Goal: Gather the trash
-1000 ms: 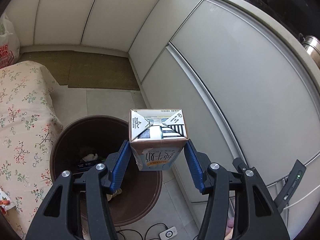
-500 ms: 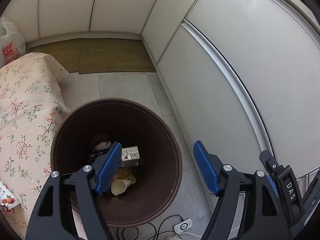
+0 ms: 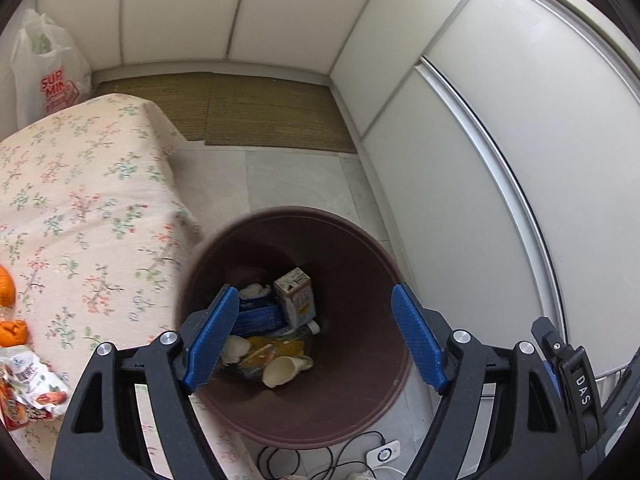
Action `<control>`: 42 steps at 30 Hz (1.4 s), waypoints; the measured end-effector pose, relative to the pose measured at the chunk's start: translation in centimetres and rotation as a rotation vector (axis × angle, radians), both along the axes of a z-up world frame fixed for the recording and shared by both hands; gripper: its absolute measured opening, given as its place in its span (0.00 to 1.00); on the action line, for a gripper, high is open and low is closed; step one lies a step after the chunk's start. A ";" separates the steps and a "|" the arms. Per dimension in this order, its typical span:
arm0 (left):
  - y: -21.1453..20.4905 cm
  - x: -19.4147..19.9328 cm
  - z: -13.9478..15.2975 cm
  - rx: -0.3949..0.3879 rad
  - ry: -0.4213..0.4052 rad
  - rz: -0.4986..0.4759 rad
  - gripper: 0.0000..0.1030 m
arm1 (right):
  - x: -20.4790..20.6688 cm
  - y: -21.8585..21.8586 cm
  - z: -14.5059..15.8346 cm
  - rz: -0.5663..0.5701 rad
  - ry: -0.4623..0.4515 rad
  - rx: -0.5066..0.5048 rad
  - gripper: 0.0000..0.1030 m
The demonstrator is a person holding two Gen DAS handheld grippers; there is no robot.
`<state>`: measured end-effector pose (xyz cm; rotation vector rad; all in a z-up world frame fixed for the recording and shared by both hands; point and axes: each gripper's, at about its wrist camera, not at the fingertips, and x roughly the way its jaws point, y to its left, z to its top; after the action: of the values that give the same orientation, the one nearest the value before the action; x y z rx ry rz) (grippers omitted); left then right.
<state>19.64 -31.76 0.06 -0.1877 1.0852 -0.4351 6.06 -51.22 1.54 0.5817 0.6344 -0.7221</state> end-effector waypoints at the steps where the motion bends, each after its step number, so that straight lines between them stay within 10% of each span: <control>1: 0.7 0.2 0.0 0.003 -0.002 0.013 0.75 | 0.3 0.5 0.1 0.011 0.002 -0.006 0.93; 24: 25.4 4.4 -1.5 0.089 0.059 0.371 0.75 | 9.9 17.5 1.1 0.399 0.076 -0.157 0.93; 42: 39.0 7.2 -10.2 0.030 0.347 0.540 0.75 | 14.9 31.7 -1.1 0.693 0.176 -0.300 0.93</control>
<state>26.82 7.27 -10.10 -0.5285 1.3223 0.1051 20.98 -19.50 0.41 0.0010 0.8121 -0.2031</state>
